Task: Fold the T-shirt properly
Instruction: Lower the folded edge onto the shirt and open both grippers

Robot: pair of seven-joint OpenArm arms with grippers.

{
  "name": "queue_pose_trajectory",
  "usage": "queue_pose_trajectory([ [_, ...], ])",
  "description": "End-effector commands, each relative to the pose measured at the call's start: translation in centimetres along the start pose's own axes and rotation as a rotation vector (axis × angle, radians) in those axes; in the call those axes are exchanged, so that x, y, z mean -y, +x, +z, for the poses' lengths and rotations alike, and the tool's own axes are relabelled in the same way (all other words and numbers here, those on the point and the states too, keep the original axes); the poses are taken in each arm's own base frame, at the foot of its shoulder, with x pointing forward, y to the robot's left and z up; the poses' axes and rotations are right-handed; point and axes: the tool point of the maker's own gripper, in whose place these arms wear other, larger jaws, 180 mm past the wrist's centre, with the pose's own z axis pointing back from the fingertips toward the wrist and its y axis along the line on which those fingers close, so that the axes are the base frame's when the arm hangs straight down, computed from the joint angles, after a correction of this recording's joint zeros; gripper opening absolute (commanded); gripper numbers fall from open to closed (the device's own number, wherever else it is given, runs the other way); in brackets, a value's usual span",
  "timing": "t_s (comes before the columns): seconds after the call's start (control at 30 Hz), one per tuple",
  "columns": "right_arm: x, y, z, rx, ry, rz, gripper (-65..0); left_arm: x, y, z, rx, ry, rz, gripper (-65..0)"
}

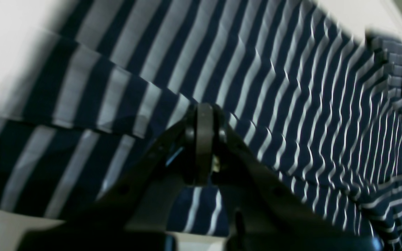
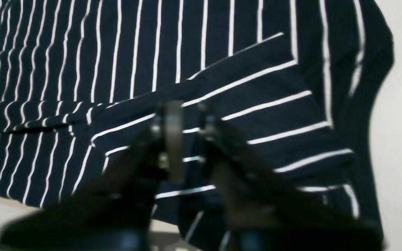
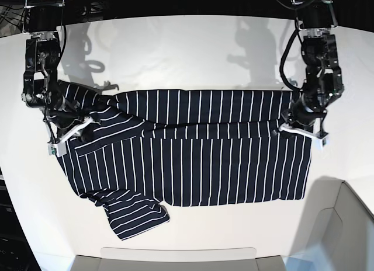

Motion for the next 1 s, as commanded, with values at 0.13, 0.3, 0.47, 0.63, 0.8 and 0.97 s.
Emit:
queue_pose_trajectory([
  [0.13, 0.3, -1.0, 0.6, -0.059, -0.003, 0.008, -65.0, -0.4, 0.2, -0.4, -0.02, 0.019, -0.062, -65.0],
  [0.3, 0.4, -2.8, 0.6, -0.138, -0.007, 0.007, -65.0, -1.9, -2.2, -1.7, -0.1, 0.058, -0.077, -65.0],
  [0.47, 1.6, -4.2, 0.0, -0.183, -0.027, -0.028, -65.0, -4.5, -3.9, -2.8, -0.162, 0.114, -0.032, -65.0],
  [0.63, 3.1, -5.7, -0.3, -0.232, -0.055, -0.058, -65.0, -7.3, -4.9, -3.1, -0.208, 0.182, -0.011, -65.0],
  [0.8, 4.6, -7.3, 0.0, -0.279, -0.127, -0.006, -65.0, -11.0, -8.2, -1.9, -0.284, 0.3, -0.081, -65.0],
  [0.97, 4.6, -9.0, 0.6, -0.349, -0.096, 0.078, -65.0, -12.9, -12.6, -0.3, -0.378, 0.306, -0.124, -65.0],
])
